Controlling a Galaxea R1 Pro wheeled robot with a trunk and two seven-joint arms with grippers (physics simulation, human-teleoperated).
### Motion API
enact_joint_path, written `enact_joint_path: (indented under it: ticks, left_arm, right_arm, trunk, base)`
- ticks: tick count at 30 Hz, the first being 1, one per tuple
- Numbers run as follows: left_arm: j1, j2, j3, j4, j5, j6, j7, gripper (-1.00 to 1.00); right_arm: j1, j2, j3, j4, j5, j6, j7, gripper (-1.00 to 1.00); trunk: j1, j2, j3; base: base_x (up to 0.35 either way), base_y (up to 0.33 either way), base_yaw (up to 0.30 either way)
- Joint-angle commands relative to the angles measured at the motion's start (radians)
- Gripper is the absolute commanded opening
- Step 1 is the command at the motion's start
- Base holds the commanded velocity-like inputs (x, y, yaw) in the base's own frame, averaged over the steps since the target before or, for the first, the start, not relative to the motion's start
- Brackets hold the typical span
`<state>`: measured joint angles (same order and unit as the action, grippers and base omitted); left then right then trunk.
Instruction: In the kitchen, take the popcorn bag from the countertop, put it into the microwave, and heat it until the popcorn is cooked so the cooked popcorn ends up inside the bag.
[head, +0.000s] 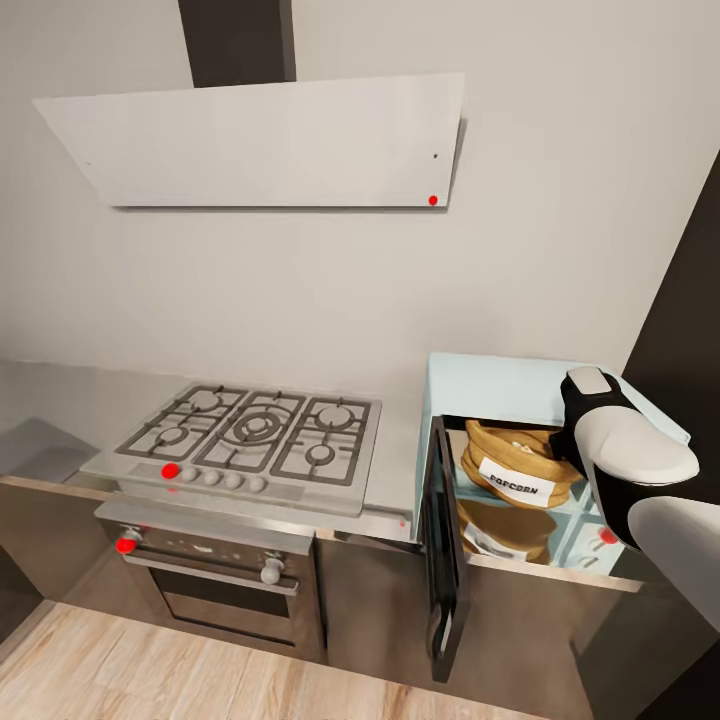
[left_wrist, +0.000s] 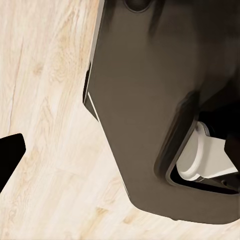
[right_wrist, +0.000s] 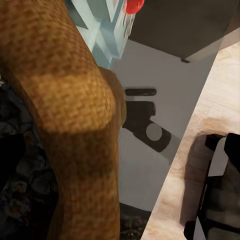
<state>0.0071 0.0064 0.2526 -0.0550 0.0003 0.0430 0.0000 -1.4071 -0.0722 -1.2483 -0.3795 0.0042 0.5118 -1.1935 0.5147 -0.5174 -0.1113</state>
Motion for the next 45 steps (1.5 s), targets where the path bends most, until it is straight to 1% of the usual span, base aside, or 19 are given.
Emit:
enact_joint_path:
  ticks: [1, 10, 45]
  left_arm:
    - [0.001, 0.0, 0.004, -0.003, 0.0, 0.005, 0.0, 1.0]
    - [0.001, -0.001, 0.004, -0.003, 0.0, 0.005, 0.0, 1.0]
    - [0.001, 0.0, 0.004, -0.003, 0.0, 0.005, 0.0, 1.0]
  right_arm:
    - [-0.001, 0.0, -0.002, -0.001, 0.0, 0.01, -0.003, 1.0]
    - [-0.001, 0.0, -0.002, -0.001, -0.001, 0.01, -0.002, 1.0]
    - [-0.001, 0.0, -0.003, -0.001, -0.001, 0.01, 0.003, 1.0]
  trunk:
    - [0.0, -0.002, -0.002]
    - [0.0, -0.002, 0.001]
    - [0.0, -0.002, 0.058]
  base:
    - [0.0, 0.0, 0.0]
    - [0.0, 0.0, 0.0]
    - [0.0, 0.0, 0.0]
